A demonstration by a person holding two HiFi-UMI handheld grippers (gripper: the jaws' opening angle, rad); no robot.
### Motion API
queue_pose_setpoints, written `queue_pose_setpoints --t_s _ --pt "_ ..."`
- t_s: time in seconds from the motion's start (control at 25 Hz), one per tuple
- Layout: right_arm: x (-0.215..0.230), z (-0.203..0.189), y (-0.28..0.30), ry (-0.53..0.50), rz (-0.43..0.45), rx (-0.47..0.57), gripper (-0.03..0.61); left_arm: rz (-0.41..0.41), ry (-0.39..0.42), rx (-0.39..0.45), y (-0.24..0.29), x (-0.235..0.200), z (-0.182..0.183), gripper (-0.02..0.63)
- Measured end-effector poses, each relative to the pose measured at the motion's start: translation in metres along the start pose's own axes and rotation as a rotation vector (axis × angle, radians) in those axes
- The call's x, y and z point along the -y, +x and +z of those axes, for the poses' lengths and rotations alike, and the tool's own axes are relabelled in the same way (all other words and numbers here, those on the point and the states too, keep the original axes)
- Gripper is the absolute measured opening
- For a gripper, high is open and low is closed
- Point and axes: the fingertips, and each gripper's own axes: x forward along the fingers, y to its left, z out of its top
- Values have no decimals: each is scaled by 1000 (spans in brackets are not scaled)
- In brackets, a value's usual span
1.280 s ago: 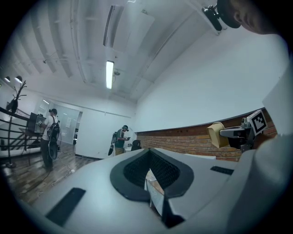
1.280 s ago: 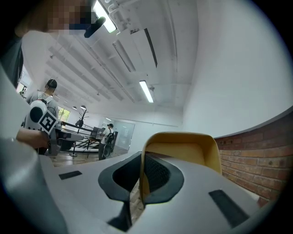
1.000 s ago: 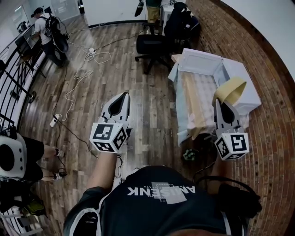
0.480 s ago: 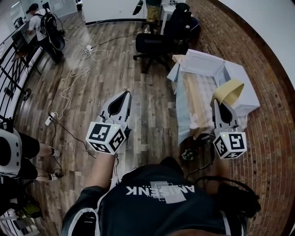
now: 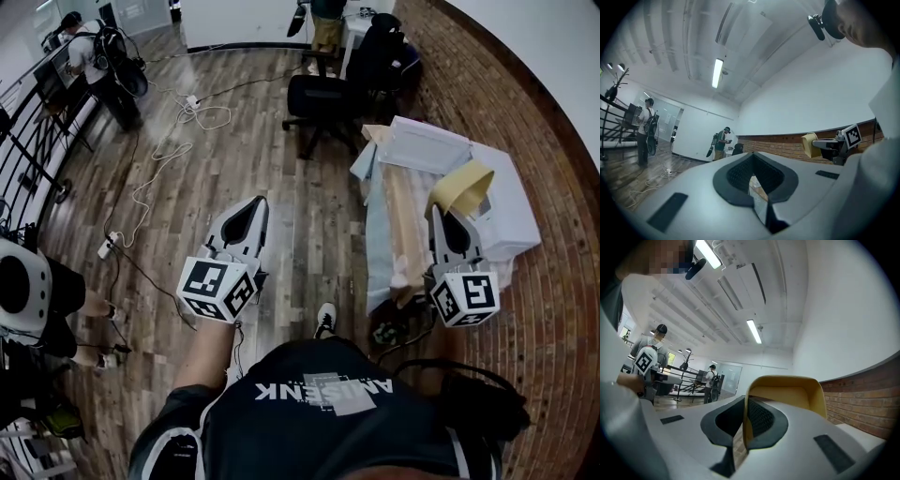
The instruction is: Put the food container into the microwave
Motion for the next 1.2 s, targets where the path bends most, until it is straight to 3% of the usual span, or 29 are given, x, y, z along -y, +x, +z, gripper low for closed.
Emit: queue_pose_setpoints --t_s 0.32,1.2 --pt "69 -6 53 1 5 28 44 11 51 -13 87 6 1 12" --pt "232 -46 109 17 18 44 44 -45 42 -61 288 62 -24 12"
